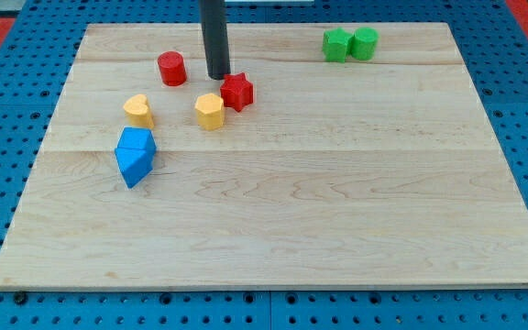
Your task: Slide the red star vertically below the green star
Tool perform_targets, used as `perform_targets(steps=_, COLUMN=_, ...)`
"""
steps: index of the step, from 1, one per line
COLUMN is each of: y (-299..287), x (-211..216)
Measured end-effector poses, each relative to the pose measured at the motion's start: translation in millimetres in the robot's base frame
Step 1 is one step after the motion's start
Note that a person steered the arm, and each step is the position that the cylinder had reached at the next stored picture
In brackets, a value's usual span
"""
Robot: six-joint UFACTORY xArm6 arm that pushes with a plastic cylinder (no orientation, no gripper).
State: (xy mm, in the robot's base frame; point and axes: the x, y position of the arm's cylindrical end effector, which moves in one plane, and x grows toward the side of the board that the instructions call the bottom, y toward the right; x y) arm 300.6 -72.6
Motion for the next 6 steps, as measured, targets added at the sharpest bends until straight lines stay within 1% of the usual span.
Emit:
perform_targets(steps=1, y=-18, x=2)
perform_targets(steps=2, y=-18, x=19)
perform_targets(steps=3, y=13, x=31)
perform_targets(steps=4, y=69, x=49)
perform_targets(steps=5, y=79, x=57)
perform_targets(steps=6, y=96, x=47)
